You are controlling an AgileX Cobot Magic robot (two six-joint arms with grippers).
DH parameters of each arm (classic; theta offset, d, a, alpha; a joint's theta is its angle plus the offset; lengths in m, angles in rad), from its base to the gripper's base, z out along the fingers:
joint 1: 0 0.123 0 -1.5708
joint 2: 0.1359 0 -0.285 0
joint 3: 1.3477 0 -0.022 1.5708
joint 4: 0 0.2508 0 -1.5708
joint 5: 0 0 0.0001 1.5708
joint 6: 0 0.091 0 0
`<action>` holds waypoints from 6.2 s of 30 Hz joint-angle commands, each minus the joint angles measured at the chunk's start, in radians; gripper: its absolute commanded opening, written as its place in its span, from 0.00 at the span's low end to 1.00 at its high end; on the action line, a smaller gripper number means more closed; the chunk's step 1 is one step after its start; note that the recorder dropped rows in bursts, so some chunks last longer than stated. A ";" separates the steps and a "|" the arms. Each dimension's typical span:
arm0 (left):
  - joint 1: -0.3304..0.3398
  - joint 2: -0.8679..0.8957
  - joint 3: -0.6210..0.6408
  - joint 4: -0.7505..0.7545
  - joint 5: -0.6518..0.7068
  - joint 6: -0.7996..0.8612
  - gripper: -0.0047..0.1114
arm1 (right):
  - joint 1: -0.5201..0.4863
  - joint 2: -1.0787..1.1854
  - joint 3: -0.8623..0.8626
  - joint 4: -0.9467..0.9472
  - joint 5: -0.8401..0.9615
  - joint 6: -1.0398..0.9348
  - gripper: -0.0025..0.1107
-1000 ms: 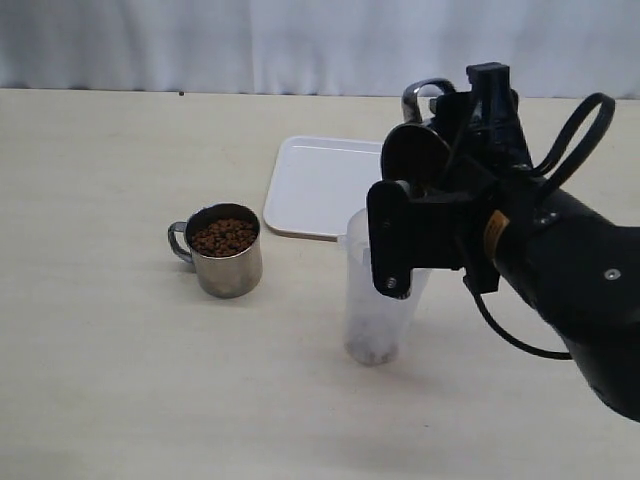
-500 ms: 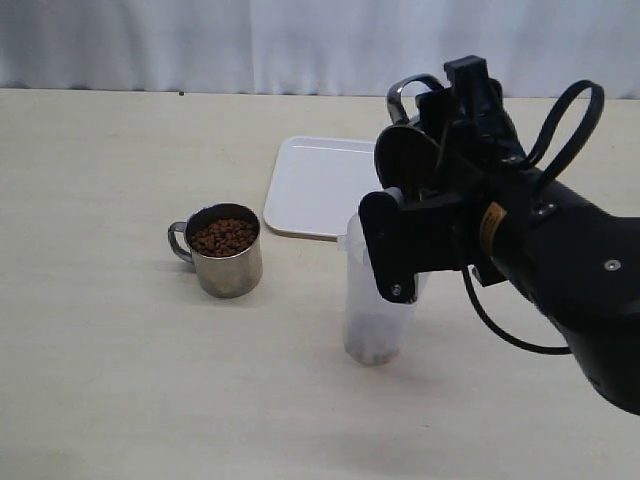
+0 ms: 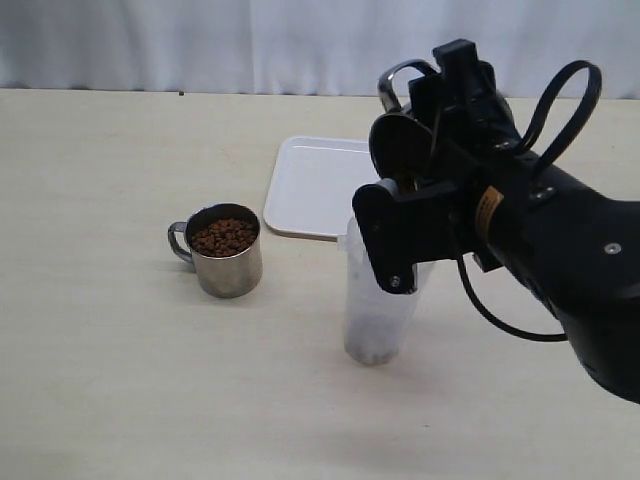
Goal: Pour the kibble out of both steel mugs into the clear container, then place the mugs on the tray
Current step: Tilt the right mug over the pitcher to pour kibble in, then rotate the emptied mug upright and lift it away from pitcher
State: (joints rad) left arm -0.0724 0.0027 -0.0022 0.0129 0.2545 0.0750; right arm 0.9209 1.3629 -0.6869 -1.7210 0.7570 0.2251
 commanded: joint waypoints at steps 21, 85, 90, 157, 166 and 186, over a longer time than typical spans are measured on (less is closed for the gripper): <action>0.002 -0.003 0.002 0.002 -0.013 0.001 0.04 | 0.001 -0.003 -0.011 -0.023 -0.001 -0.188 0.06; 0.002 -0.003 0.002 0.002 -0.013 0.001 0.04 | 0.001 -0.003 -0.011 -0.023 -0.029 -0.442 0.06; 0.002 -0.003 0.002 0.002 -0.013 0.001 0.04 | 0.001 -0.003 -0.011 -0.023 -0.060 -0.442 0.06; 0.002 -0.003 0.002 0.002 -0.013 0.001 0.04 | 0.163 0.098 -0.017 -0.023 0.327 -0.876 0.06; 0.002 -0.003 0.002 0.002 -0.013 0.001 0.04 | 0.246 0.106 -0.017 -0.023 0.291 -0.867 0.06; 0.002 -0.003 0.002 0.002 -0.013 0.001 0.04 | -0.067 -0.159 -0.149 0.454 0.023 -0.399 0.06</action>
State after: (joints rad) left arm -0.0724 0.0027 -0.0022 0.0129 0.2545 0.0750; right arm 0.9732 1.2881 -0.8263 -1.3963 0.9365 -0.1820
